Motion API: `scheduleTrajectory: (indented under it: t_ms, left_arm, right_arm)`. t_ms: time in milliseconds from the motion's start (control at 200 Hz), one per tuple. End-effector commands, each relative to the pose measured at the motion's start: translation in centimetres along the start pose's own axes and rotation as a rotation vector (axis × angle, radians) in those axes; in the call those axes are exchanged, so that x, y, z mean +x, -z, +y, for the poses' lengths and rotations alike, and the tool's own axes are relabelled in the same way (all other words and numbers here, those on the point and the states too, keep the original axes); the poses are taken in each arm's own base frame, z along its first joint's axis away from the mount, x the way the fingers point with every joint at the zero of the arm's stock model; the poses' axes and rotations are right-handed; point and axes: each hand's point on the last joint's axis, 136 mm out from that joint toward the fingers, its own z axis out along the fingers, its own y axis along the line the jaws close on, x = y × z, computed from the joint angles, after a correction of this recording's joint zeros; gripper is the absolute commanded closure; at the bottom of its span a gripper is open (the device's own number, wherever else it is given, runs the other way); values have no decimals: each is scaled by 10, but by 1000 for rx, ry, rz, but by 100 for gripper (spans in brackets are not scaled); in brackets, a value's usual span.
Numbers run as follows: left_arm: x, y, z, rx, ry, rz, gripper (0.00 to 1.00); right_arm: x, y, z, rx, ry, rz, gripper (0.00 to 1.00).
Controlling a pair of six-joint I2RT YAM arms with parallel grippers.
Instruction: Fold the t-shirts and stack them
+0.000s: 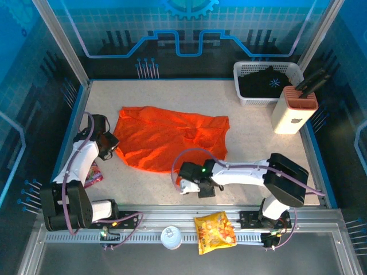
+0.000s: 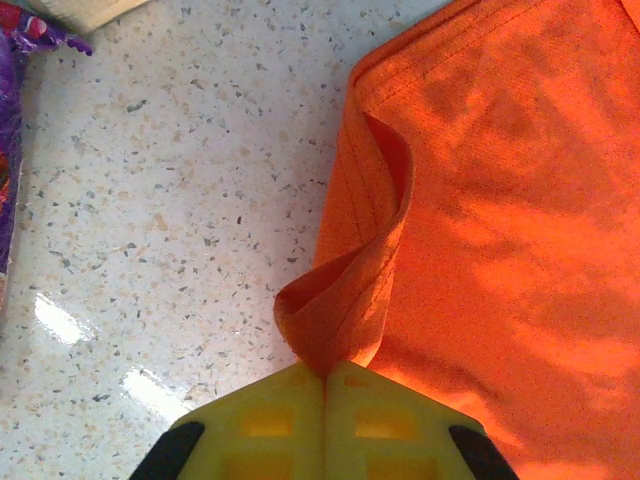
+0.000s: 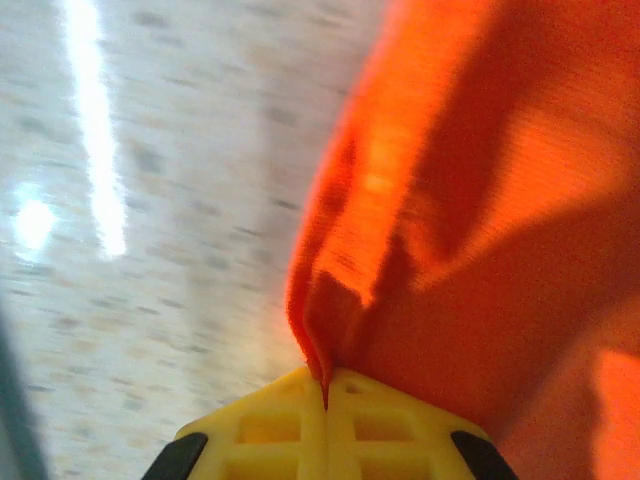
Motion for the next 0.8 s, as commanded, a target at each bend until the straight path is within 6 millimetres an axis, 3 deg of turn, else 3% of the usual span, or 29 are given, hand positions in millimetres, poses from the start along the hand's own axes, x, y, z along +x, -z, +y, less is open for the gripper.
scheduleTrajectory:
  t_ms: [0,265,375,480,796]
  left_arm:
    - [-2,10,2,-17,-18,-8,100]
    - [-11,15,3,-17,62,-61,100]
    - [-16,15,-4,-17,70,-56,100]
    - [-22,12,-9,-18,87,-58,100]
    - [-47,-3,-20,-84,89,-76,100]
  right_arm:
    - [4,29,-40,133,-98,-75,100]
    - [9,106,-104,323,-285,-328,100]
    - [13,127,-121,385,-325,-378,100]
    - [18,133,-137,425,-359,-374,100]
    - [34,126,-190,499,-483,-309,100]
